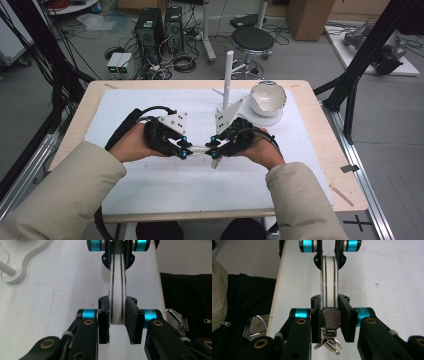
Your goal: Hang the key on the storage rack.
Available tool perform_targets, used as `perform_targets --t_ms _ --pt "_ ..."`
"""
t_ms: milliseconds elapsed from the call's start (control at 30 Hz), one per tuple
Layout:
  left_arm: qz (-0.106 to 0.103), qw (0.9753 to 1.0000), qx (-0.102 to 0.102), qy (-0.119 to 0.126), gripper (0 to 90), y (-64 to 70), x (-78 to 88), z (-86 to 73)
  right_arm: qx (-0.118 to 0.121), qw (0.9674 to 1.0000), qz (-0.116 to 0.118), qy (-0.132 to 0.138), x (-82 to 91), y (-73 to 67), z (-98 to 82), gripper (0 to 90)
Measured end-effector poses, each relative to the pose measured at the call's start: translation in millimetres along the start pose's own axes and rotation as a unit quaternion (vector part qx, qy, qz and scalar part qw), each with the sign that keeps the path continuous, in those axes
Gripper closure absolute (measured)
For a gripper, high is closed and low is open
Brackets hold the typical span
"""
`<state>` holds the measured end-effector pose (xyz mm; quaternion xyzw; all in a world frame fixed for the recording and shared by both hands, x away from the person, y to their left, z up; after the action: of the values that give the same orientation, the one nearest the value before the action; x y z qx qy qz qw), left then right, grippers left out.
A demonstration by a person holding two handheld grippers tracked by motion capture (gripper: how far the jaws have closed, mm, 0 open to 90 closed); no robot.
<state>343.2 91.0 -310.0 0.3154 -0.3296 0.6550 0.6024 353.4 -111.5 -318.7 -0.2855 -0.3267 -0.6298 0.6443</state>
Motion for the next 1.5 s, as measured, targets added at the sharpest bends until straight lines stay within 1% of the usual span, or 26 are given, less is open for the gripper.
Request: perform_targets --t_ms 67,100,133,233,300,333,367,467,533,567,600,633,667,700,733,800,833,967,1033,1067,1133,1167,1300,1333,1467,1500 --pt "0.003 0.9999 0.002 0.012 74.2 -0.5 -0.1 -2.9 0.005 1.0000 -0.004 0.004 0.1 1.2 0.2 74.5" --pt "0.006 0.9997 -0.006 0.025 74.0 -0.8 0.3 -5.3 0.003 0.9999 -0.009 0.005 1.5 0.8 0.4 74.6" --pt "0.011 0.9990 -0.014 0.040 72.9 -1.0 1.5 -7.9 0.000 0.9997 -0.013 0.021 4.1 2.7 0.2 74.6" --pt "0.044 0.9953 -0.012 0.085 58.6 -4.0 8.8 -16.7 -0.016 0.9993 -0.015 0.029 8.3 7.6 -4.4 74.6" --pt "0.066 0.9927 0.007 0.101 51.2 -5.6 14.5 -24.9 -0.034 0.9984 -0.019 0.041 13.3 12.3 -8.6 74.6" --pt "0.075 0.9902 0.020 0.116 51.2 -5.8 16.6 -29.5 -0.034 0.9984 -0.019 0.041 13.3 12.3 -8.6 74.6" --pt "0.080 0.9883 0.027 0.127 46.6 -6.4 19.4 -34.4 -0.043 0.9975 -0.026 0.050 16.3 14.7 -10.5 74.6" --pt "0.101 0.9823 0.056 0.148 35.2 -5.4 25.1 -50.3 -0.085 0.9926 -0.046 0.074 26.2 23.4 -19.0 74.6" --pt "0.107 0.9758 0.076 0.175 29.2 -2.6 28.3 -61.8 -0.114 0.9872 -0.057 0.096 33.5 30.8 -26.0 74.6" --pt "0.112 0.9721 0.084 0.188 23.3 -0.6 29.9 -68.0 -0.146 0.9798 -0.060 0.123 40.7 37.3 -32.2 74.6" --pt "0.118 0.9678 0.093 0.202 18.4 1.5 31.1 -74.0 -0.156 0.9766 -0.065 0.133 44.2 40.4 -35.0 74.6" --pt "0.121 0.9629 0.106 0.217 18.4 3.9 31.6 -79.7 -0.156 0.9766 -0.065 0.133 44.2 40.4 -35.0 74.6" --pt "0.126 0.9584 0.114 0.230 8.4 6.3 32.2 -85.8 -0.175 0.9699 -0.078 0.150 49.5 46.9 -39.5 74.6" --pt "0.128 0.9548 0.118 0.241 8.4 8.6 32.8 -92.0 -0.175 0.9699 -0.078 0.150 49.5 46.9 -39.5 74.6" --pt "0.134 0.9512 0.120 0.250 5.0 11.2 33.9 -98.3 -0.181 0.9673 -0.085 0.156 50.9 50.3 -41.8 74.6" --pt "0.144 0.9446 0.124 0.268 4.9 16.3 36.4 -111.7 -0.200 0.9631 -0.092 0.155 53.2 57.1 -45.8 74.6" --pt "0.151 0.9416 0.127 0.273 4.8 18.5 38.0 -118.0 -0.204 0.9620 -0.095 0.155 54.2 60.1 -47.1 74.6" --pt "0.178 0.9254 0.143 0.302 1.7 26.7 43.8 -140.0 -0.219 0.9576 -0.111 0.151 59.6 73.5 -51.3 74.6" --pt "0.188 0.9204 0.148 0.309 1.7 30.5 45.4 -149.5 -0.226 0.9558 -0.114 0.149 62.7 79.1 -52.3 74.6" --pt "0.192 0.9197 0.148 0.309 1.7 32.3 45.6 -153.9 -0.225 0.9558 -0.122 0.146 64.2 81.8 -53.0 74.6" --pt "0.203 0.9169 0.150 0.310 1.7 35.1 44.7 -163.1 -0.232 0.9548 -0.119 0.143 66.6 86.6 -54.3 74.6" --pt "0.204 0.9142 0.154 0.315 1.7 36.1 43.4 -167.7 -0.232 0.9550 -0.121 0.140 67.6 89.3 -55.0 74.6" --pt "0.215 0.9048 0.170 0.326 1.7 39.7 36.7 -184.8 -0.249 0.9507 -0.122 0.140 69.1 100.5 -60.4 74.6" --pt "0.221 0.9011 0.172 0.331 1.7 41.8 34.7 -189.3 -0.251 0.9497 -0.123 0.140 68.8 103.4 -62.0 74.6" --pt "0.233 0.8899 0.180 0.349 1.7 47.8 29.2 -202.4 -0.269 0.9444 -0.126 0.141 64.7 114.7 -69.8 74.6" --pt "0.236 0.8846 0.185 0.357 1.7 49.6 27.6 -205.6 -0.274 0.9433 -0.125 0.139 64.0 115.8 -70.8 74.6"
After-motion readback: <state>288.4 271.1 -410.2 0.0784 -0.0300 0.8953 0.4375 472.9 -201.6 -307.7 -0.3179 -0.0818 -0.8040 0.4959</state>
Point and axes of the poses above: each handheld gripper's, and its own axes: x roughly backward along the jaws, z roughly out of its top, y roughly to its right, the point moved 2 cm from there along -x, roughly forward along the jaws, and after that the axes turned 4 degrees about -y, right-handed, at the moved point
